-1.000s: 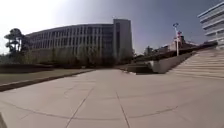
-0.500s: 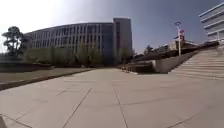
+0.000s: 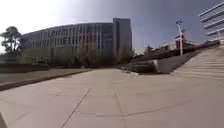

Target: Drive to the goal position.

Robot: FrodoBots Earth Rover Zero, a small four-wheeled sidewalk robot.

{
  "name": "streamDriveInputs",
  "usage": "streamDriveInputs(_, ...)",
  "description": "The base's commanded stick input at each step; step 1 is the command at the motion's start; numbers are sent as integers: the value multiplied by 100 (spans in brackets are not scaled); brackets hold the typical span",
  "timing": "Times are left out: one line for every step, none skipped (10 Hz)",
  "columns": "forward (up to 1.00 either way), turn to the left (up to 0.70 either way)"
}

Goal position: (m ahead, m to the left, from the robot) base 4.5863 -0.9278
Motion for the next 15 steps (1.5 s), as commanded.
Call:
streamDriveInputs(70,0)
streamDriveInputs(70,0)
streamDriveInputs(70,0)
streamDriveInputs(70,0)
streamDriveInputs(70,0)
streamDriveInputs(70,0)
streamDriveInputs(70,0)
streamDriveInputs(70,0)
streamDriveInputs(70,0)
streamDriveInputs(70,0)
streamDriveInputs(70,0)
streamDriveInputs(70,0)
streamDriveInputs(70,0)
streamDriveInputs(70,0)
streamDriveInputs(70,0)
